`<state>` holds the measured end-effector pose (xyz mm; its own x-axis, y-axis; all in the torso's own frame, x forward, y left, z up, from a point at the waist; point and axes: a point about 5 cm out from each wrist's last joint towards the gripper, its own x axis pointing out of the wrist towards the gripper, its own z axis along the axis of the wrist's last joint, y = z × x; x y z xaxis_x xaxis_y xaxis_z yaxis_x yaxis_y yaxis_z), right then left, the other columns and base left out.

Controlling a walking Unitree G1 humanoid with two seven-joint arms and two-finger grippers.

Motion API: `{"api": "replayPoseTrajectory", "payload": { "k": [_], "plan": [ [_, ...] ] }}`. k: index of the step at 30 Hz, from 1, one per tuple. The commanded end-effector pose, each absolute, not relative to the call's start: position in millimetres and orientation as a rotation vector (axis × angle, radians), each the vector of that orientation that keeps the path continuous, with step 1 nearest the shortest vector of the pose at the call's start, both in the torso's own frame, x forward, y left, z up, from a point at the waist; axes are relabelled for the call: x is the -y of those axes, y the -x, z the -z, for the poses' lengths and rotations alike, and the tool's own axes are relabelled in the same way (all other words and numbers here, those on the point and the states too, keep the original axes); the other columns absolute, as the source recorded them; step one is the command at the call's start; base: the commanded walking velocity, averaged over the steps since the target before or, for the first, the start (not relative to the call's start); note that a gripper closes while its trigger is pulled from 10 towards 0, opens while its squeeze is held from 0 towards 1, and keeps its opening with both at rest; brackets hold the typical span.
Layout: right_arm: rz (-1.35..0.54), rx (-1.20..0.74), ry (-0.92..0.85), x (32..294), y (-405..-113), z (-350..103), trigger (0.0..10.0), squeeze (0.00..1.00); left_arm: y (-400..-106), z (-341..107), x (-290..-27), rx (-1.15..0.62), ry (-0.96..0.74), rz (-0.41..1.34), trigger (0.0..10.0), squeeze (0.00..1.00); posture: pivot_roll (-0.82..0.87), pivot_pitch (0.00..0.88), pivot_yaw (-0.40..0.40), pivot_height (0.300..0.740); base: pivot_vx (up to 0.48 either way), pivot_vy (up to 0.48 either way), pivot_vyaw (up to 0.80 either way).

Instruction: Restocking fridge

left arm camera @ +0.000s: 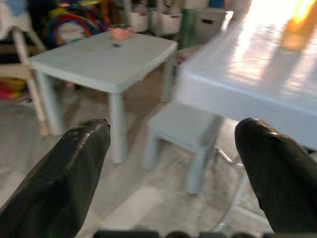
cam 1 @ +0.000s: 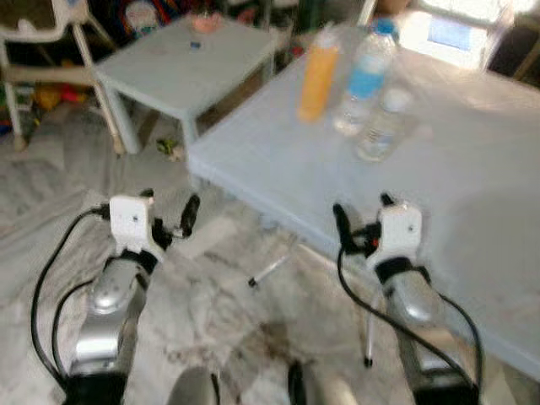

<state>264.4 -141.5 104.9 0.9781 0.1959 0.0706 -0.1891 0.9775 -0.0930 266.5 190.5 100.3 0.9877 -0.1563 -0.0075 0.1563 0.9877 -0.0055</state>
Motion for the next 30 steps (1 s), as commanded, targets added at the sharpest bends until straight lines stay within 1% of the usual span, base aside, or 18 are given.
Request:
{"api": "replayPoseTrajectory", "payload": {
  "k": [1, 4, 8, 11, 16, 20, 25, 27, 30],
  "plan": [
    [-0.152, 0.099, 0.111, 152, -265, -109, 10.0, 0.0, -267, -104, -182, 0.016, 0.005, 0.181, 10.0, 0.0, 0.01, 0.103, -0.035, 0.74, 0.0, 0.0, 0.0],
    [-0.113, 0.128, 0.113, 160, -268, -116, 10.0, 0.0, -269, -109, -179, 0.04, 0.031, 0.19, 10.0, 0.0, 0.01, 0.091, -0.037, 0.74, 0.0, 0.0, 0.0],
    [-0.035, 0.148, 0.097, 173, -271, -122, 10.0, 0.0, -275, -112, -174, 0.06, 0.041, 0.19, 10.0, 0.0, 0.02, 0.036, -0.034, 0.74, 0.0, 0.0, 0.0],
    [0.013, 0.151, 0.086, 181, -270, -124, 10.0, 0.0, -279, -114, -169, 0.074, 0.039, 0.196, 10.0, 0.0, 0.02, 0.017, -0.031, 0.74, 0.0, 0.0, 0.0],
    [0.039, 0.139, 0.086, 184, -265, -120, 10.0, 0.0, -281, -114, -167, 0.079, 0.048, 0.202, 10.0, 0.0, 0.01, 0.006, -0.017, 0.74, 0.0, 0.0, -0.71],
    [0.024, 0.145, 0.086, 179, -266, -120, 10.0, 0.0, -282, -113, -167, 0.079, 0.042, 0.216, 10.0, 0.0, 0.0, 0.009, -0.012, 0.74, 0.347, 0.0, -0.77],
    [0.024, 0.147, 0.088, 179, -265, -120, 10.0, 0.0, -282, -112, -172, 0.075, 0.035, 0.19, 10.0, 0.0, 0.0, 0.009, -0.011, 0.74, 0.437, 0.0, -0.51],
    [0.008, 0.159, 0.117, 179, -265, -123, 10.0, 0.0, -282, -110, -177, 0.072, 0.03, 0.172, 10.0, 0.0, 0.0, 0.013, -0.008, 0.74, 0.433, 0.0, 0.0],
    [0.006, 0.164, 0.118, 179, -265, -125, 10.0, 0.0, -282, -110, -178, 0.072, 0.029, 0.172, 10.0, 0.0, 0.0, 0.013, -0.007, 0.74, 0.424, 0.0, 0.0]
  ]
}}
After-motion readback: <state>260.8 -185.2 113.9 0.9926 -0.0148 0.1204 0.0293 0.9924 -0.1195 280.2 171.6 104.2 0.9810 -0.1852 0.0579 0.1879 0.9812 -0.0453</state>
